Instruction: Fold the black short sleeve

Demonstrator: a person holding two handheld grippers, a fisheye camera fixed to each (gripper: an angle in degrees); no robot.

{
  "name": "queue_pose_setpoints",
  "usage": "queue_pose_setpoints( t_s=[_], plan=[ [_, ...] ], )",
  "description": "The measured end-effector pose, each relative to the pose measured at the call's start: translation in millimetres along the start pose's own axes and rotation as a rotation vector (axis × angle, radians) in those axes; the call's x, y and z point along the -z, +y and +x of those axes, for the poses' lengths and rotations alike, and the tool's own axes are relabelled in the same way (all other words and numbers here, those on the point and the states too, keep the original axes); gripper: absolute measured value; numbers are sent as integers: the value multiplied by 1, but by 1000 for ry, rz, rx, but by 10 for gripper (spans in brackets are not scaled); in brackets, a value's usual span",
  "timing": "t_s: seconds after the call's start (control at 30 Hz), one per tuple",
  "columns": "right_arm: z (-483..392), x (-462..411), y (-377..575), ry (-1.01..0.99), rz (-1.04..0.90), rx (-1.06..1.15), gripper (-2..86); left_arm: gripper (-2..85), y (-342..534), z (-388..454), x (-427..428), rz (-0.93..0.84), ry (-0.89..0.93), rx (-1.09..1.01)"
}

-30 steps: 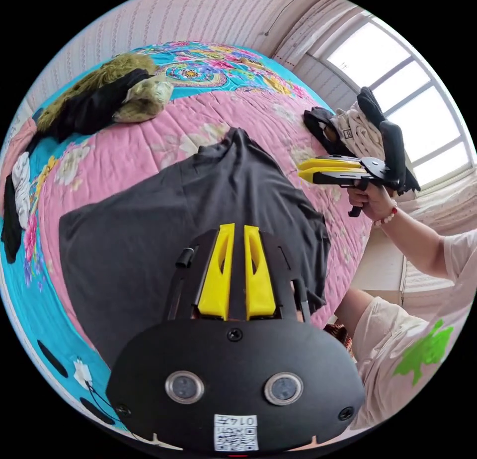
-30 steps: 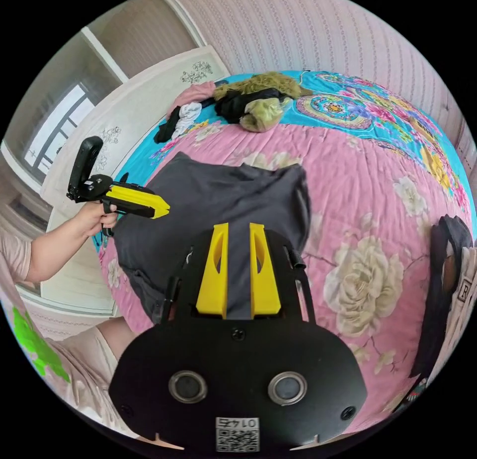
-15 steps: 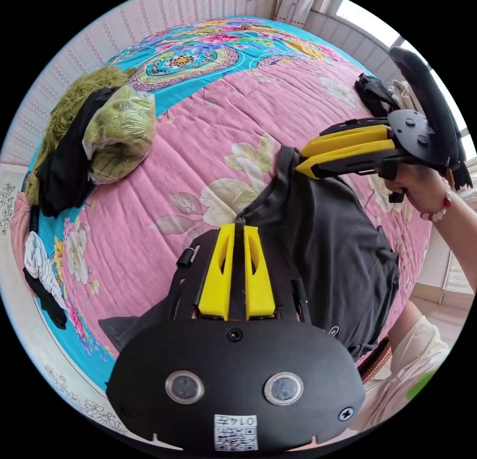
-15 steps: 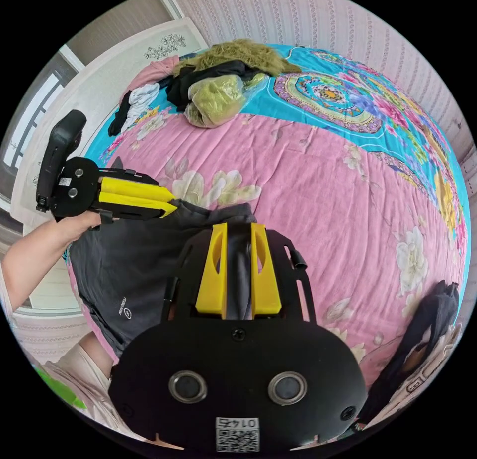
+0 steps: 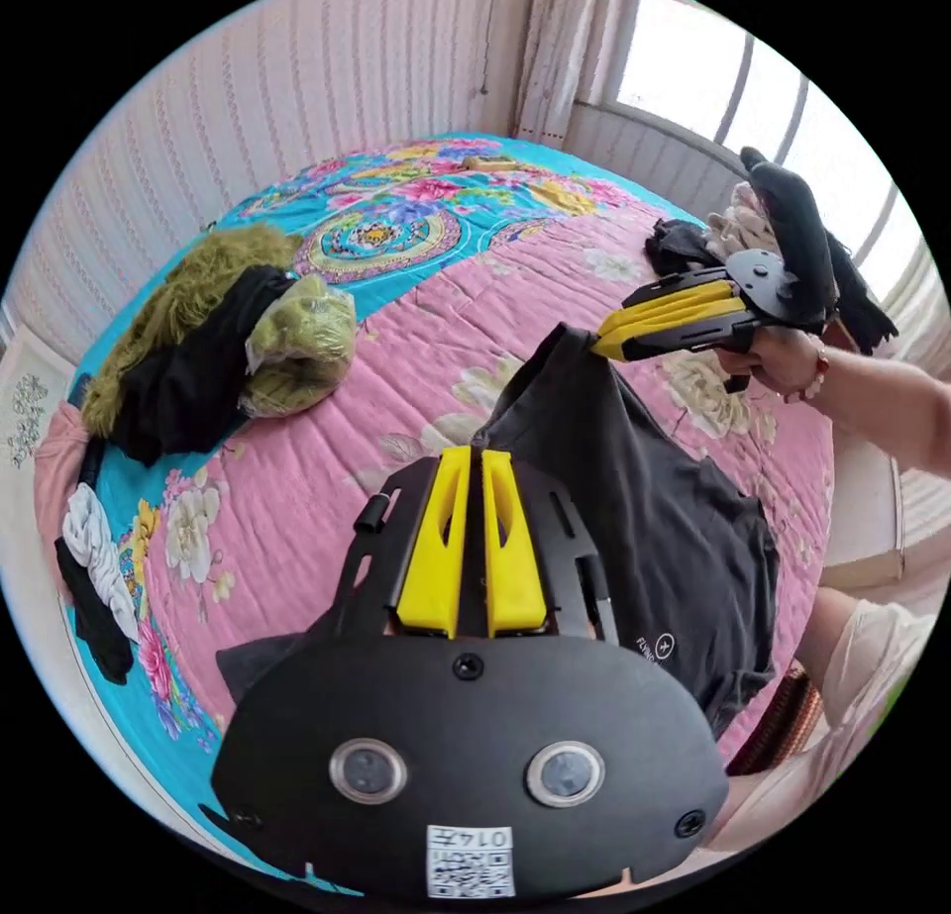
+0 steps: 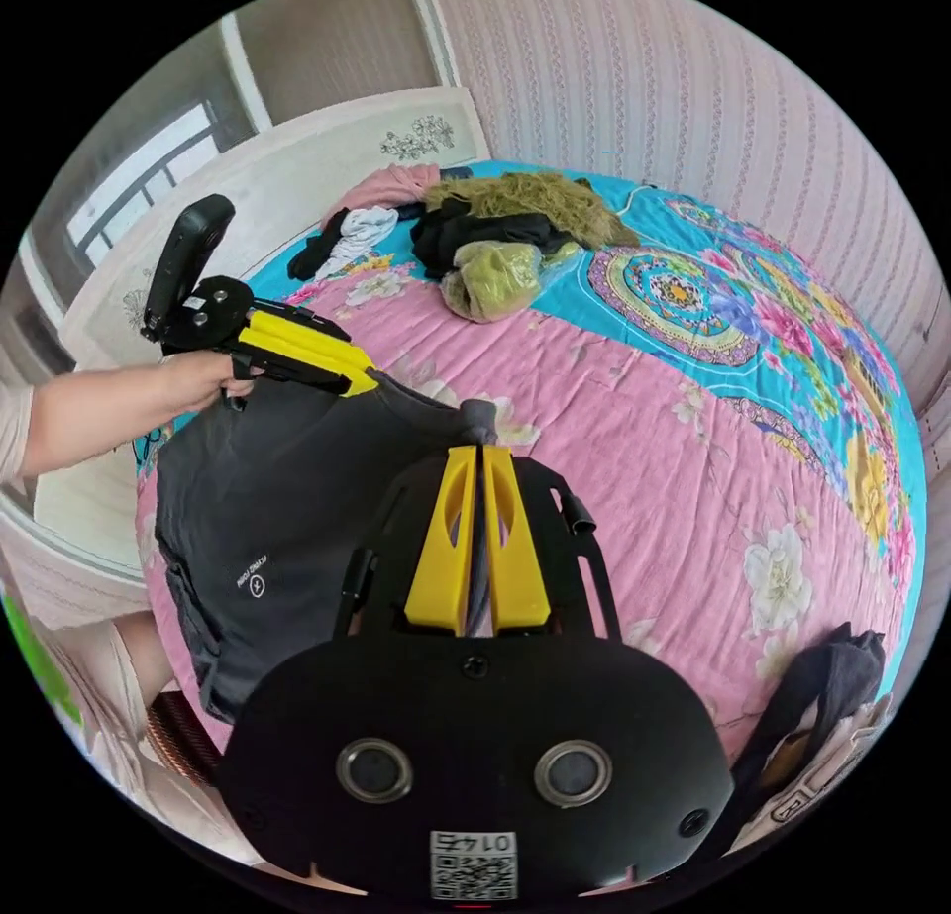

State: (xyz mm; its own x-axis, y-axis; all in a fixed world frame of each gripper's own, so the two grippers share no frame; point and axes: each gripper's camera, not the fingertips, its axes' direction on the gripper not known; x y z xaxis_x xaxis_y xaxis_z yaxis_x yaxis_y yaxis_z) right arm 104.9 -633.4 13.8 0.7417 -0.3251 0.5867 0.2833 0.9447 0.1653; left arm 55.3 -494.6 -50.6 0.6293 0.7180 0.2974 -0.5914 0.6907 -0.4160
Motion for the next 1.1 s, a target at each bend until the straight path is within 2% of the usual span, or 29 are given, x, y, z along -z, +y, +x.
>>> queue_pose_setpoints(
  t_s=[0.1,0.2,0.33,0.43,0.53,0.6,0.73,0.77,0.83,0.97,1.1],
  plan=[
    [-45,6,30,98,19,181,22,4,37,29,12,58,-37,-102],
    [-76,-8,58,155,-65,281,40,3,72,51,7,28,-95,-150],
    [-82,-22,73,185,-165,277,48,-4,104,53,-2,-86,-124,-115],
    [-66,-21,65,145,-155,175,42,-4,116,41,6,-40,-71,-62],
    [-48,-21,38,8,-82,49,28,2,112,26,5,35,61,-23],
    [-40,-39,15,-111,-96,-35,24,12,105,18,-10,-8,120,17],
    [-37,-83,6,-127,-215,-57,25,32,111,3,-64,-207,136,73],
    [-33,-98,6,-134,-264,-78,26,33,118,-2,-70,-202,154,97],
    [-25,-97,4,-125,-231,-104,30,32,126,-9,-66,-166,157,121],
    [3,-52,23,-149,-62,-333,46,29,137,-1,-49,-77,200,-2],
    [7,-30,86,-88,-56,-591,67,52,139,22,-65,-143,369,-180]
  ],
)
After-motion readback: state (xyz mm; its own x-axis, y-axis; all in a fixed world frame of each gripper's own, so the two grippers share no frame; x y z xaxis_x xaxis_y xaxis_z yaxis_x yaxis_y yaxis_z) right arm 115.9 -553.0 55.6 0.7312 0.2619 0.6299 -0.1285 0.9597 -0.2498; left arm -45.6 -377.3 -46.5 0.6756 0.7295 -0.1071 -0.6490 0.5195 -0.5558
